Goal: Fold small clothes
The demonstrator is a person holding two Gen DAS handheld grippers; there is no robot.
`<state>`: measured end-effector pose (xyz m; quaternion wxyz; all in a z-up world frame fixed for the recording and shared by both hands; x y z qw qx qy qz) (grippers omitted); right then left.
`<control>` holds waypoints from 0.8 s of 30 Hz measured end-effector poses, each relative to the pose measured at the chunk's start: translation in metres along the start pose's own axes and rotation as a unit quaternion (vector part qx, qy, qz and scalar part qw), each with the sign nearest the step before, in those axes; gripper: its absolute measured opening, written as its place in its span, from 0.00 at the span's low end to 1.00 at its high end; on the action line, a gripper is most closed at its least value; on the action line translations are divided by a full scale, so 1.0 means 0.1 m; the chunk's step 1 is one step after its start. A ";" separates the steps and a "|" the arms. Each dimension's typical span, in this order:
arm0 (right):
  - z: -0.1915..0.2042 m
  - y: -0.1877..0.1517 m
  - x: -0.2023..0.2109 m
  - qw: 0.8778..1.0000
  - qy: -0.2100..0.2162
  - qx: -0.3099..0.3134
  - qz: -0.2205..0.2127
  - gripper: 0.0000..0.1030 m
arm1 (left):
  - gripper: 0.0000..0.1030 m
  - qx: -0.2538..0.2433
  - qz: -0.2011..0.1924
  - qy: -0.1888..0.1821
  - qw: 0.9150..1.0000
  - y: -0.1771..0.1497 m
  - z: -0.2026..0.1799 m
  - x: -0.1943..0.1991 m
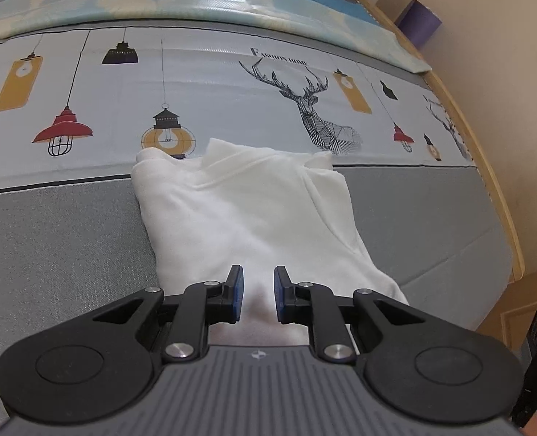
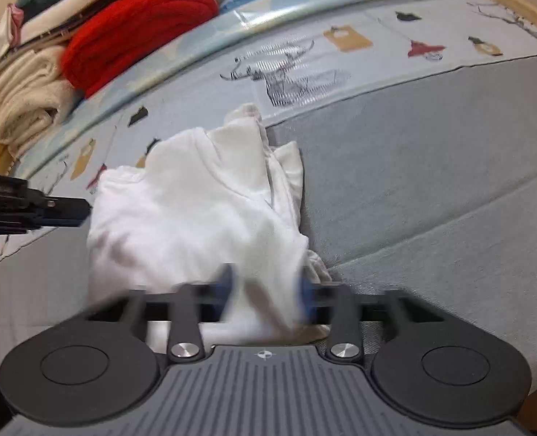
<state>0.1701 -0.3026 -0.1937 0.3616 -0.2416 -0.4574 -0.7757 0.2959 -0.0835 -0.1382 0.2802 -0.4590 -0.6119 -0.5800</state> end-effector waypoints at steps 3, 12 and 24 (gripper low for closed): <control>0.01 0.02 0.03 1.000 -0.025 0.008 -0.010 0.04 | 0.18 -0.001 -0.004 -0.005 1.000 0.01 -0.02 0.01; -0.17 -0.08 0.05 0.997 -0.056 -0.029 0.054 0.06 | 0.18 -0.031 0.021 0.001 0.999 -0.07 -0.10 -0.09; 0.12 1.16 0.16 0.996 0.042 0.060 -0.057 0.41 | 0.17 -0.097 0.095 0.042 0.990 -0.38 -0.07 -0.50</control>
Point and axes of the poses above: each gripper's, at about its wrist camera, not at the fingertips, and x roughly against the way its jaws point, z to its left, y to its top, the point moved 8 cm from there along -x, roughly the way its jaws point, and after that the axes turned 9 degrees about y, right-handed, at the moved point
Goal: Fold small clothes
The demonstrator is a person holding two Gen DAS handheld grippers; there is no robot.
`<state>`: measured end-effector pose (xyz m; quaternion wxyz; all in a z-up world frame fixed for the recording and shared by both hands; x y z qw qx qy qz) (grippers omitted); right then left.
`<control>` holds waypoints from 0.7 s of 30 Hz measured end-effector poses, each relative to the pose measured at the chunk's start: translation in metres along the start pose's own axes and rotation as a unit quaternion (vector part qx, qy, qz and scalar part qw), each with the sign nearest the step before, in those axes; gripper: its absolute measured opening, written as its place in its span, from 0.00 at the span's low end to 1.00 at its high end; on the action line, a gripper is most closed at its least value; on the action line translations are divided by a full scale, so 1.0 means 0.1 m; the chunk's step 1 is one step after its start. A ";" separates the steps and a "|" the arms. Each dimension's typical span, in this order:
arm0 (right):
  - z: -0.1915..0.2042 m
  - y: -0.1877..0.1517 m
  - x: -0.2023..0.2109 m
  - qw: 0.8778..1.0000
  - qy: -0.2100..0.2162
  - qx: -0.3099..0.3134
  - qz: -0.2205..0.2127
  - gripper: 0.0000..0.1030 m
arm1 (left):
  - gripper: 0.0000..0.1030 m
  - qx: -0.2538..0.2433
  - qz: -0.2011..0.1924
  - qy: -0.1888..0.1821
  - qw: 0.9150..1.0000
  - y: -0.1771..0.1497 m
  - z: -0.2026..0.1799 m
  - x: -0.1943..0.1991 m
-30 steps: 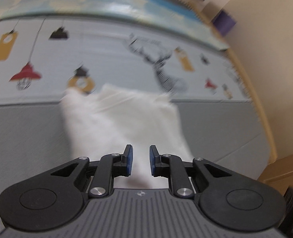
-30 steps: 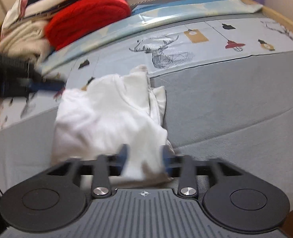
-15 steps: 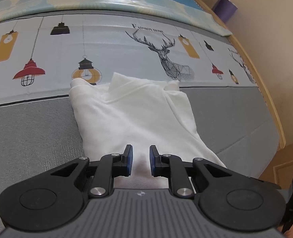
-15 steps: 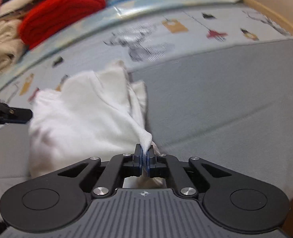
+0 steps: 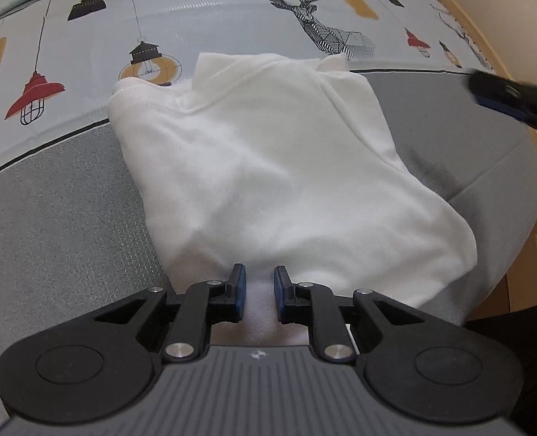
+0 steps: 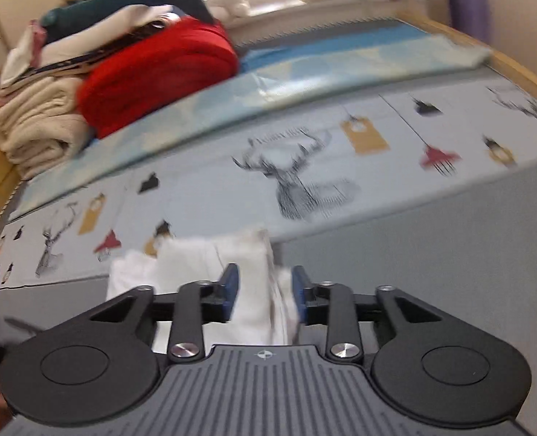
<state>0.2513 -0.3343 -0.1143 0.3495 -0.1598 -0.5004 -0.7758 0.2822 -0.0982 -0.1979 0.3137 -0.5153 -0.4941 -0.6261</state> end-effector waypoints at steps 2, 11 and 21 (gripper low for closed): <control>-0.09 0.00 -0.24 1.000 0.015 -0.010 0.016 0.42 | 0.17 0.002 -0.002 -0.002 1.000 0.00 0.01 0.00; -0.36 -0.14 -1.11 0.991 0.006 -0.107 0.076 0.43 | 0.18 0.002 0.006 -0.028 1.000 0.01 0.04 0.01; -0.55 -0.01 -0.94 0.985 -0.009 -0.171 0.014 0.02 | 0.18 0.002 -0.003 -0.050 0.999 0.06 -0.02 0.05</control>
Point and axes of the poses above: each gripper's, at about its wrist camera, not at the fingertips, and x roughly against the way its jaws point, z to its left, y to its top, the point moved 8 cm from there along -x, roughly the way its jaws point, and after that the axes turned 9 degrees about y, right-handed, at the moved point
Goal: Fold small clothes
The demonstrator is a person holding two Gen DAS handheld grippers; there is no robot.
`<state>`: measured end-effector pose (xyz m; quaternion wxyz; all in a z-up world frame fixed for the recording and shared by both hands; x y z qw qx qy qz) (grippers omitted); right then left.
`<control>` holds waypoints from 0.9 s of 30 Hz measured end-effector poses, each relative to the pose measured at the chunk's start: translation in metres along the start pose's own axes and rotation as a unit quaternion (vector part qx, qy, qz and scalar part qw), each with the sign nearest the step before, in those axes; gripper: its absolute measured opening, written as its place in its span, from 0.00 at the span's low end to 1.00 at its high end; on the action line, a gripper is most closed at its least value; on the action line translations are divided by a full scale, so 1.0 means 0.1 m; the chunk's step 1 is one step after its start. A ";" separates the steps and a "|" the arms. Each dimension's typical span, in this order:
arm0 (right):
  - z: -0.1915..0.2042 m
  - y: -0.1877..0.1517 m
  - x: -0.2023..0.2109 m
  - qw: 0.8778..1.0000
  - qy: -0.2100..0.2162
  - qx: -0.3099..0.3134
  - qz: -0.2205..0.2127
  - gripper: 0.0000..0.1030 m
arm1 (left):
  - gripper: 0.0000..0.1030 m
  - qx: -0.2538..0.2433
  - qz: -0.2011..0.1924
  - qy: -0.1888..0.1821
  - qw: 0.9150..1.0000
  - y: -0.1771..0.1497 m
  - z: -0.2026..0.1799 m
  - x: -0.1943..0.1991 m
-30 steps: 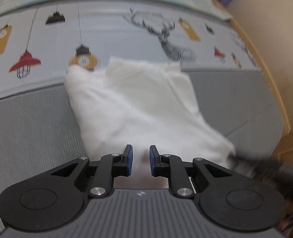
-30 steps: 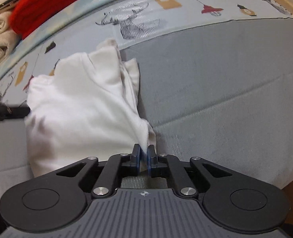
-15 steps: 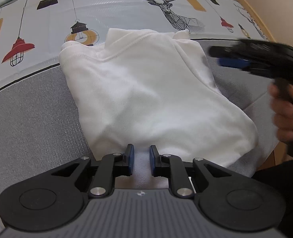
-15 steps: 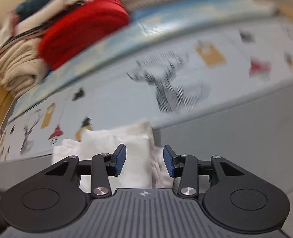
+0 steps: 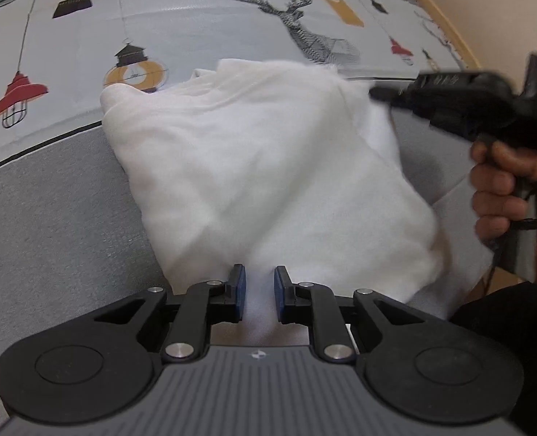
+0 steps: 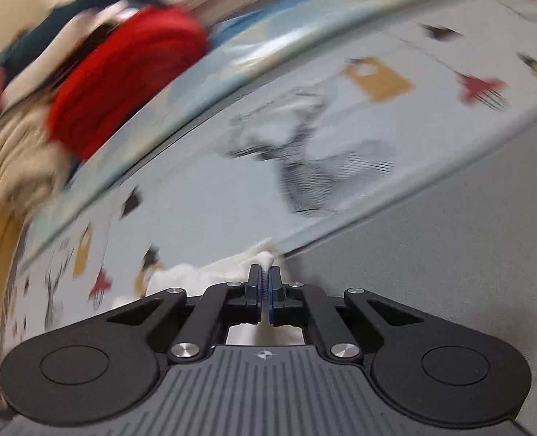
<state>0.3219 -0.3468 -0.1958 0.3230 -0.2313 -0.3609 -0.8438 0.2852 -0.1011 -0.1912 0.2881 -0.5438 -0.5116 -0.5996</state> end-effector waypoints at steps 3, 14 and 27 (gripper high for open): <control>-0.19 -0.04 -0.02 0.999 -0.030 -0.020 0.014 0.02 | 0.25 0.001 -0.001 0.003 1.000 -0.01 0.00 0.02; 0.23 -0.22 0.55 0.988 0.114 0.101 0.039 0.07 | 0.28 0.097 -0.061 0.034 0.993 0.16 0.33 0.21; 0.03 -0.92 0.58 0.955 0.064 0.221 0.189 0.09 | 0.29 0.042 -0.045 0.062 0.996 0.08 0.13 0.04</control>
Point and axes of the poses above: each gripper's, at about its wrist camera, not at the fingertips, and x roughly against the way its jaws point, z to its left, y to its top, the point moved 8 cm from there along -x, roughly the way its jaws point, and after that the axes turned 9 degrees about y, right-handed, at the moved point
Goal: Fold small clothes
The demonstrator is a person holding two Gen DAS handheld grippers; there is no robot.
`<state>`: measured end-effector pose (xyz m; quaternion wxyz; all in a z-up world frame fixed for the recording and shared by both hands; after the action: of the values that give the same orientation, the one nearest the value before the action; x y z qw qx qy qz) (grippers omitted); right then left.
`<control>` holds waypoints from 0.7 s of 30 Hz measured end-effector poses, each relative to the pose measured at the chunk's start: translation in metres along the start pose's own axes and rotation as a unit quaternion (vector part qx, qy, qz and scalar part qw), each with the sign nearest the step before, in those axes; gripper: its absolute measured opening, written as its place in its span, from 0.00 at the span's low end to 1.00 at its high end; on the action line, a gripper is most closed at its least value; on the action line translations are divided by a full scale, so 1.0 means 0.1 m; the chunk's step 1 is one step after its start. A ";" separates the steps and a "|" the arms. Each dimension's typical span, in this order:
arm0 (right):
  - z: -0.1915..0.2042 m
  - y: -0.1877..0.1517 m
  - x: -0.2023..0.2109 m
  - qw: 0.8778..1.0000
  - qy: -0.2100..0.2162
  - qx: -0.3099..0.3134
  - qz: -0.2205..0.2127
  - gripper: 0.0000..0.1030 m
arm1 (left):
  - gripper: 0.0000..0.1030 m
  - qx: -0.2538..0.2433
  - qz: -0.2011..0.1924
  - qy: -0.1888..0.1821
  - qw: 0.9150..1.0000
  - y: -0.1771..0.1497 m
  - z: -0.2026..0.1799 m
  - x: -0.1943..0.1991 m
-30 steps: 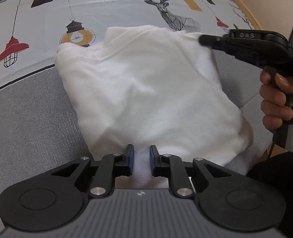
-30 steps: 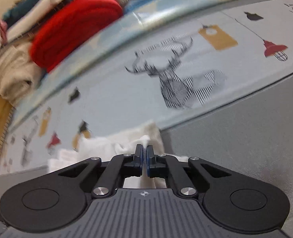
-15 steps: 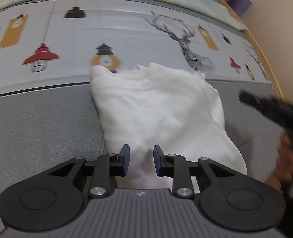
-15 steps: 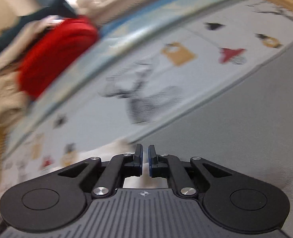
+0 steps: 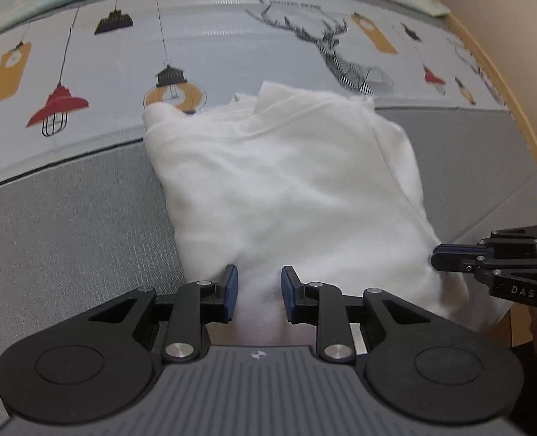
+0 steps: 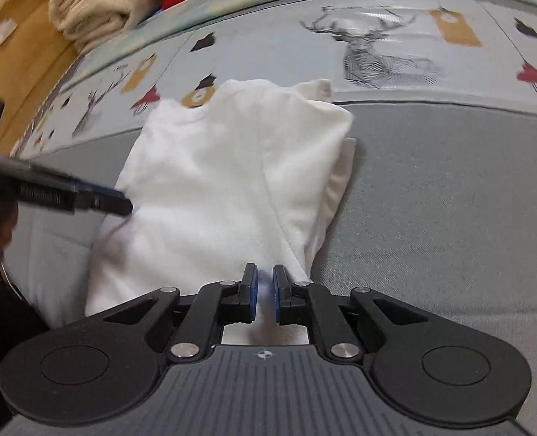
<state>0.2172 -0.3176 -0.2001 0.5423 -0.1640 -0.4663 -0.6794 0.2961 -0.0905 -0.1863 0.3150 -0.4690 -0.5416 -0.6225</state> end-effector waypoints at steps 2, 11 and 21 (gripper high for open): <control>0.01 0.03 0.04 1.000 -0.005 0.000 -0.011 0.09 | 0.31 0.020 0.000 -0.006 1.000 0.02 0.04 0.00; -0.33 0.25 0.07 0.992 -0.052 -0.095 -0.071 0.68 | 0.42 0.098 0.016 -0.017 0.995 0.13 0.10 -0.04; -0.27 0.29 -0.44 0.995 -0.033 -0.095 0.001 0.77 | 0.87 0.143 0.008 0.023 0.989 0.22 0.38 0.02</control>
<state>0.2662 -0.3136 -0.2330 0.5095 -0.2372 -0.4171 -0.7142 0.3246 -0.0578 -0.1772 0.3966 -0.4089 -0.6137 -0.5467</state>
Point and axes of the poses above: each gripper's, at about its wrist camera, not at the fingertips, and x roughly against the way its jaws point, z to its left, y to its top, the point moved 8 cm from there along -x, roughly the way its jaws point, and after that the axes turned 9 degrees about y, right-handed, at the moved point
